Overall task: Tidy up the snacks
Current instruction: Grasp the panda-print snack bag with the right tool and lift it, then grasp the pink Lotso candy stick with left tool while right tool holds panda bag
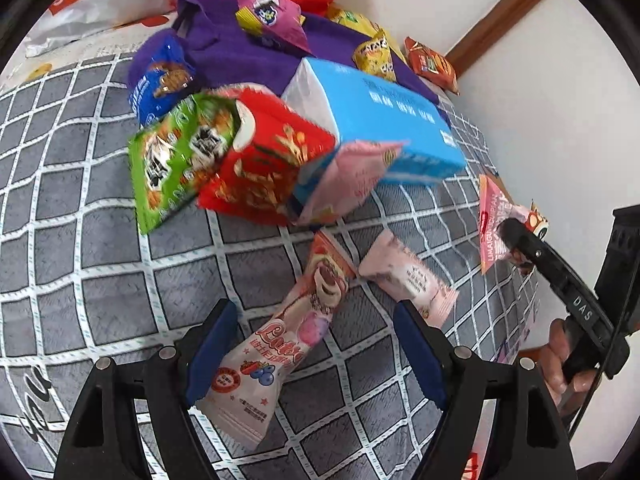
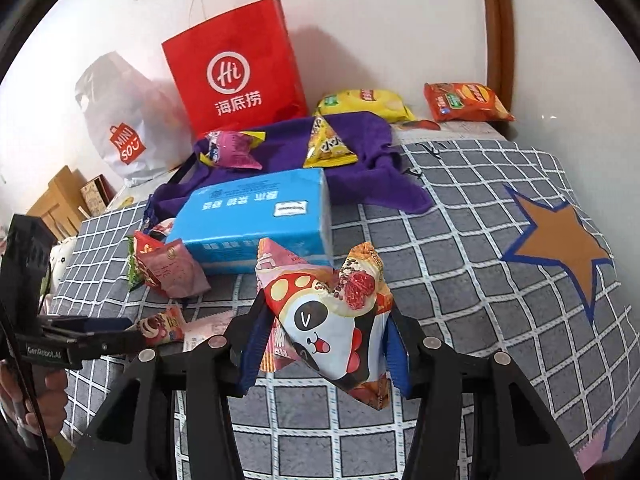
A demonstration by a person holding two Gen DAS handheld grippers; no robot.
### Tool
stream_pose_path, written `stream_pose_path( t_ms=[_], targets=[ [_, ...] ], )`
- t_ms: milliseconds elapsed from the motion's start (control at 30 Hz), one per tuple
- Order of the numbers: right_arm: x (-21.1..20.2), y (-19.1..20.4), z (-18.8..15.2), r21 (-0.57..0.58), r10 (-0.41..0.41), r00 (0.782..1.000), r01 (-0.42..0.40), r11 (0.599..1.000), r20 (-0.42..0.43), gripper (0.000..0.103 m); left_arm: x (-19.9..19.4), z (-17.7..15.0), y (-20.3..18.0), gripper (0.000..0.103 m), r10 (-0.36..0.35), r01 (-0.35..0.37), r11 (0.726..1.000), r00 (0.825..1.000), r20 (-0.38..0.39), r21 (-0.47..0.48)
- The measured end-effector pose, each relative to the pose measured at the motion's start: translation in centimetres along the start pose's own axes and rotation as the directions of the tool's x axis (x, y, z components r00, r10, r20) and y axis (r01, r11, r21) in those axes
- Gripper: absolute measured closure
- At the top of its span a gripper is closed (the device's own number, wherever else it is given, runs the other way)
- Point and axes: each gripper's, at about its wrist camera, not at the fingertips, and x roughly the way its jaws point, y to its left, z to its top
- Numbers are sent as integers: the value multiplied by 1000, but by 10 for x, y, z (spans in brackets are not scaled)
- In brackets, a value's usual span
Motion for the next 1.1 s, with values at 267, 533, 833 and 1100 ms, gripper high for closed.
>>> stream_pose_path(
  t_ms=[267, 533, 833, 1100],
  targets=[
    [8, -13, -11, 55, 11, 999, -9, 998, -34, 52, 8, -11, -25, 28, 138, -143, 980, 989, 49, 138],
    [7, -17, -16, 73, 15, 999, -12, 997, -32, 52, 11, -15, -39, 71, 284, -302, 934, 952, 113, 192],
    [-7, -18, -20, 93, -5, 999, 8, 996, -37, 52, -6, -21, -34, 82, 227, -245, 959, 965, 128, 140],
    [-16, -20, -24, 129, 2, 999, 5, 992, -55, 52, -27, -29, -32, 82, 170, -186, 977, 974, 149, 103]
  ],
)
